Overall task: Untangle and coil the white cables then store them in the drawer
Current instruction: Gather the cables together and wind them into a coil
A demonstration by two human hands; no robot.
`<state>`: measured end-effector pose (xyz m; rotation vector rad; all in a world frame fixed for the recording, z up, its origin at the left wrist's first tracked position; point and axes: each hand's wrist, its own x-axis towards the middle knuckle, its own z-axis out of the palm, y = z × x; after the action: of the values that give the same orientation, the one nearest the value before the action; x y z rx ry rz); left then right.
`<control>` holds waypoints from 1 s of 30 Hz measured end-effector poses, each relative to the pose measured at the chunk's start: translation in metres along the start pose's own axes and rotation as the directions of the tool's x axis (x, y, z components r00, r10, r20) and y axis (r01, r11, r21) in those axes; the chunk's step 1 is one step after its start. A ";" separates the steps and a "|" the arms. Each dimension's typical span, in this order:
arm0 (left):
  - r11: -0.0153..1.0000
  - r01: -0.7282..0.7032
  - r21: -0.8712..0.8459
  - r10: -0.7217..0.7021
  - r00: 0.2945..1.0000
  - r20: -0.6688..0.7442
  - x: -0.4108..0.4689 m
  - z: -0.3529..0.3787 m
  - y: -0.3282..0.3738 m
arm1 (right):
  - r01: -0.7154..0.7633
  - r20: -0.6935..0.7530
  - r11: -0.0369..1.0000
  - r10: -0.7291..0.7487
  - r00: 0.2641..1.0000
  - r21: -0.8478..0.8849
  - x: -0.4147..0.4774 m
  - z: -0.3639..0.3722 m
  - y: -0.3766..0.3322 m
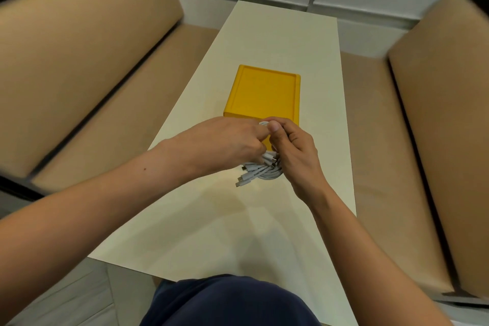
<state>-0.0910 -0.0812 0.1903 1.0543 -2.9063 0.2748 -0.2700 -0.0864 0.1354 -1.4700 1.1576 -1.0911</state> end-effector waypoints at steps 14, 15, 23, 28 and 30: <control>0.963 0.234 -0.133 -0.254 0.954 -0.162 0.007 0.003 0.027 | 0.040 -0.004 0.999 -0.040 0.999 -0.025 -0.003 0.000 -0.002; 0.964 0.218 -0.151 -0.243 0.954 -0.175 0.006 0.005 0.026 | 0.045 0.006 0.998 -0.045 0.999 -0.047 -0.003 0.000 -0.001; 0.959 0.217 -0.182 -0.245 0.957 -0.153 0.001 0.004 0.037 | 0.069 -0.047 0.998 -0.069 0.996 -0.013 -0.006 0.001 0.007; 0.919 0.204 -0.337 -0.237 0.970 -0.060 -0.003 0.013 0.028 | 0.069 -0.059 0.998 -0.069 0.996 -0.007 -0.008 -0.004 0.008; 0.831 0.244 -0.500 -0.340 0.934 -0.108 0.000 0.009 0.026 | 0.075 -0.074 0.997 -0.075 0.994 0.004 -0.008 -0.004 0.004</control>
<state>-0.1077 -0.0629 0.1777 1.2644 -2.3940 -0.3262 -0.2754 -0.0796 0.1313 -1.4890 1.1565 -1.2085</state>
